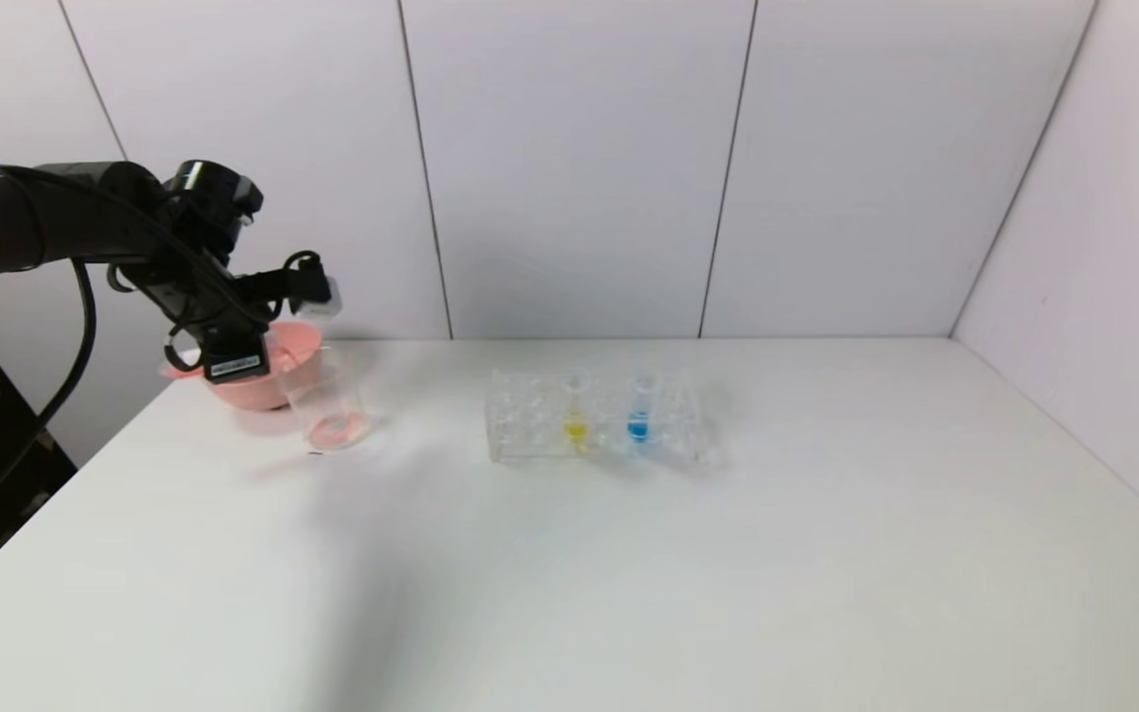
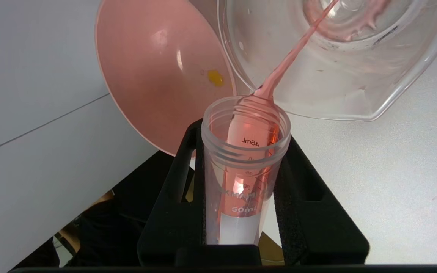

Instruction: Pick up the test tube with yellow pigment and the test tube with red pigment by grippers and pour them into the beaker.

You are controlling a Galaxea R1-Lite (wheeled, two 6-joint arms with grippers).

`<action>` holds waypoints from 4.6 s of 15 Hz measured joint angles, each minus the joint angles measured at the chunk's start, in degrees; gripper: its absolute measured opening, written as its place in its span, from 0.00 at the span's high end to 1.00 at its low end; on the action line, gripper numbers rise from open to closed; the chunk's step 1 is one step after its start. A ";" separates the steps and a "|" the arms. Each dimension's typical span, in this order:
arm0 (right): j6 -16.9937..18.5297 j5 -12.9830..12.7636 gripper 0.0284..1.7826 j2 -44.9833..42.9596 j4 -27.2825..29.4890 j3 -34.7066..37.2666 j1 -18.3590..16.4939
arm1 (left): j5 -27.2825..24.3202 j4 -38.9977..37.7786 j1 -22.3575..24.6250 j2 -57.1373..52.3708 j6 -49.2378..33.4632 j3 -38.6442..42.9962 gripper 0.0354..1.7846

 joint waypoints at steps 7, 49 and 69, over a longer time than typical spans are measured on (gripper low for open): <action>0.00 0.00 0.95 0.00 0.00 -0.02 0.00 | 0.17 0.41 -0.11 0.11 0.00 0.00 0.72; -0.02 0.00 0.95 0.00 0.00 -0.02 0.00 | 0.39 -14.58 -0.94 -5.71 -25.43 0.11 0.72; 0.00 0.02 0.95 0.00 0.00 -0.02 0.00 | -1.49 -61.79 8.14 -3.73 -70.02 20.87 0.72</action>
